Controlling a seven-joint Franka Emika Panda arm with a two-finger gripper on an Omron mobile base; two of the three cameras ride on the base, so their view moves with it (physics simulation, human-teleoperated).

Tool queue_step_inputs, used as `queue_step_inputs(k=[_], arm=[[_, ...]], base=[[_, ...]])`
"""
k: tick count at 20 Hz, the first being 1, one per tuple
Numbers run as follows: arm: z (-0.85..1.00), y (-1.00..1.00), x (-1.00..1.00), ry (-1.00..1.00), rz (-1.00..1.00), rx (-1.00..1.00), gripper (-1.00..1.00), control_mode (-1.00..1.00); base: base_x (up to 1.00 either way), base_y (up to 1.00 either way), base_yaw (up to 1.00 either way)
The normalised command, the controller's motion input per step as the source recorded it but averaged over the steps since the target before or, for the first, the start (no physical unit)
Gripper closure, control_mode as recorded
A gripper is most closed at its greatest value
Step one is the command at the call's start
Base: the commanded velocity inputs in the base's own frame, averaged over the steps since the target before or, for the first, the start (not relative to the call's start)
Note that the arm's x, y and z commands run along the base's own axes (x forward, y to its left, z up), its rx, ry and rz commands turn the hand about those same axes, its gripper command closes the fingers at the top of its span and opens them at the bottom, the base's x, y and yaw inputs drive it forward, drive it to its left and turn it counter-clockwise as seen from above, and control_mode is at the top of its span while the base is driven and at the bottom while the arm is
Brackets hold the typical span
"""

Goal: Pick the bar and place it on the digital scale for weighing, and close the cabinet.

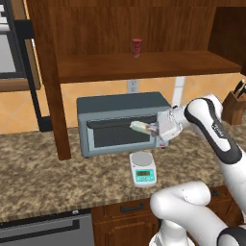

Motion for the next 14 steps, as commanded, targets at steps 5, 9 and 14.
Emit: queue_step_inputs(k=[5,9,14], arm=[[-0.83,0.09,0.29,0.19,0.06,-0.10,1.00,-1.00],[-0.71,0.07,0.02,0.15,0.01,-0.13,1.00,-1.00],[-0.40,0.00,0.01,0.05,0.01,-0.04,1.00,-1.00]], base=[[0.00,0.00,0.00],[0.00,0.00,0.00],[0.00,0.00,0.00]])
